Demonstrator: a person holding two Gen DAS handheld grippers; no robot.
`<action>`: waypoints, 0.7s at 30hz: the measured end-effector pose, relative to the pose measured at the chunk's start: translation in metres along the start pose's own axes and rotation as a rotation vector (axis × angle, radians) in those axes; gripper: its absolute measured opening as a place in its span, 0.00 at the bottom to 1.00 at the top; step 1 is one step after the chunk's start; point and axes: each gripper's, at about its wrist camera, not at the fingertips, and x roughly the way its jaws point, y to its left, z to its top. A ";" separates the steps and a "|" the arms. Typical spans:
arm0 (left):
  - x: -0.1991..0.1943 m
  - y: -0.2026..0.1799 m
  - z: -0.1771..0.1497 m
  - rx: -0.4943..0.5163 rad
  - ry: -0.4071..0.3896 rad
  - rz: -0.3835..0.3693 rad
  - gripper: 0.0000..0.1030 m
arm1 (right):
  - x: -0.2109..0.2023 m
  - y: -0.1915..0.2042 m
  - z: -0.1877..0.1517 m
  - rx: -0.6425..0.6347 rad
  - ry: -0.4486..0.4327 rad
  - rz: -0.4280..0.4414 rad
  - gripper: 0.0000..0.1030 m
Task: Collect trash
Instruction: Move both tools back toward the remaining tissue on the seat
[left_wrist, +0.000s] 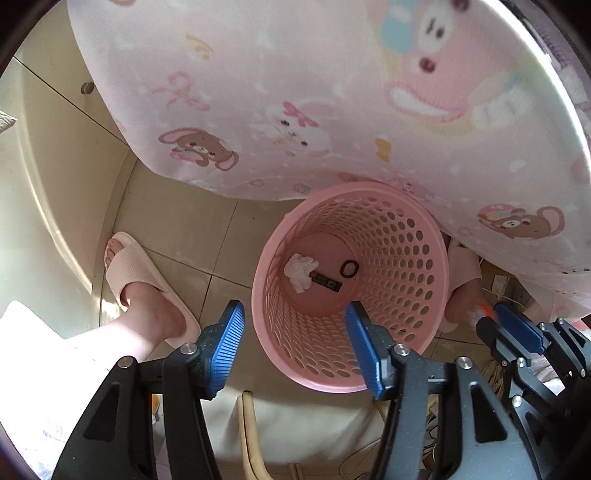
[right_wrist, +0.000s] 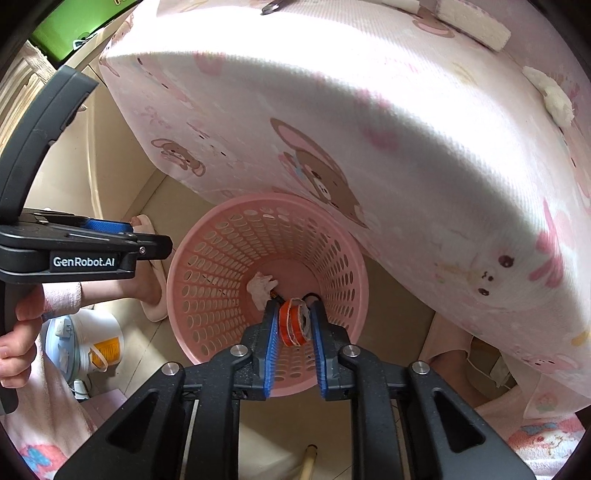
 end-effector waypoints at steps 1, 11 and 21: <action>-0.004 0.000 0.000 0.002 -0.016 0.000 0.56 | -0.003 0.000 0.000 0.002 -0.010 -0.002 0.28; -0.072 -0.008 -0.007 0.050 -0.327 0.066 0.76 | -0.046 -0.005 -0.001 0.007 -0.162 -0.044 0.35; -0.129 -0.002 -0.017 0.041 -0.594 0.065 0.85 | -0.120 -0.013 -0.007 0.004 -0.476 -0.099 0.48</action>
